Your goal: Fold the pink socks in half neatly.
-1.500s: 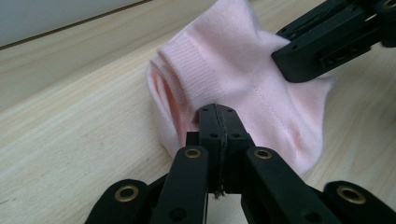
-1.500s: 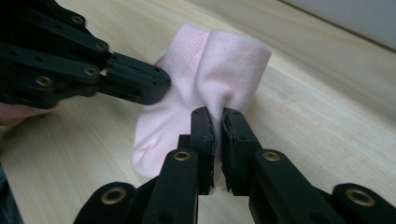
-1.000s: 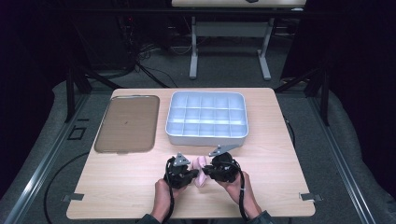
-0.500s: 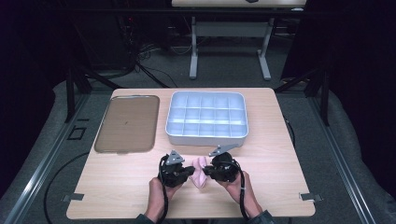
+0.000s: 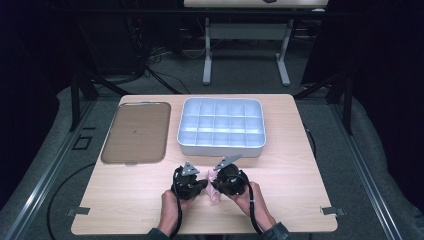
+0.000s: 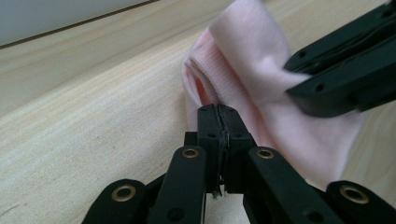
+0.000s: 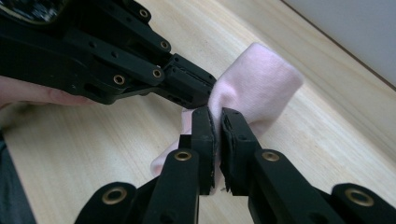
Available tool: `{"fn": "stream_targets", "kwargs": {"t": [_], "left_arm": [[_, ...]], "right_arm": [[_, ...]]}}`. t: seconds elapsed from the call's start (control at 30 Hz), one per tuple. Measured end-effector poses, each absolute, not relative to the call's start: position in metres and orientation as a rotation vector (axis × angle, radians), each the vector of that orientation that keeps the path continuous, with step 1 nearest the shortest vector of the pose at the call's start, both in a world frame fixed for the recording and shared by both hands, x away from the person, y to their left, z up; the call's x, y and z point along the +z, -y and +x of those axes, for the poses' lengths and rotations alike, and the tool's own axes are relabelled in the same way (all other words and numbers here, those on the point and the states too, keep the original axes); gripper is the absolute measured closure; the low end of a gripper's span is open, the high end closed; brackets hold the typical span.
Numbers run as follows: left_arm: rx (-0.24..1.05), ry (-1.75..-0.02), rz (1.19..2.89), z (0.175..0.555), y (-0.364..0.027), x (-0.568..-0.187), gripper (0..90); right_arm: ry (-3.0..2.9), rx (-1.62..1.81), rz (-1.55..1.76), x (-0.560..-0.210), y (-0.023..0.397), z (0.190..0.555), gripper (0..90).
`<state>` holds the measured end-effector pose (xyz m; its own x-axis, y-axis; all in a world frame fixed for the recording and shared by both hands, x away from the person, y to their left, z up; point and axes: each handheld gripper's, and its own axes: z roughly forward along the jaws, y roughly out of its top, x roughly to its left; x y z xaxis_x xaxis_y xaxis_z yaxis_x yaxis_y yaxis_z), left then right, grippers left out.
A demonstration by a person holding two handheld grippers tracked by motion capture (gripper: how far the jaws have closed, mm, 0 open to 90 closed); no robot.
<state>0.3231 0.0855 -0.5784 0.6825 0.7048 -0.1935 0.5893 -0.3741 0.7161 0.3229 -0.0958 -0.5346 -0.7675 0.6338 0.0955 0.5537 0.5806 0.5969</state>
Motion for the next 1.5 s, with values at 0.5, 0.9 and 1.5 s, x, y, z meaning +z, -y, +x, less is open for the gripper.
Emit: {"fn": "stream_targets", "kwargs": {"t": [0.5, 0.9, 1.5], "left_arm": [[0.188, -0.989, 1.998, 0.326, -0.108, -0.559, 86.7], [0.109, -0.861, 1.988, 0.338, -0.097, -0.553, 89.2], [0.174, -0.818, 2.182, 0.357, -0.062, -0.562, 89.8]], "right_arm": [[-2.667, 0.9, 1.001, -0.549, 0.087, 0.325, 84.0], [-2.59, 0.982, 1.011, -0.557, 0.093, 0.317, 83.6], [-2.569, 1.019, 1.014, -0.557, 0.1, 0.31, 71.9]]}}
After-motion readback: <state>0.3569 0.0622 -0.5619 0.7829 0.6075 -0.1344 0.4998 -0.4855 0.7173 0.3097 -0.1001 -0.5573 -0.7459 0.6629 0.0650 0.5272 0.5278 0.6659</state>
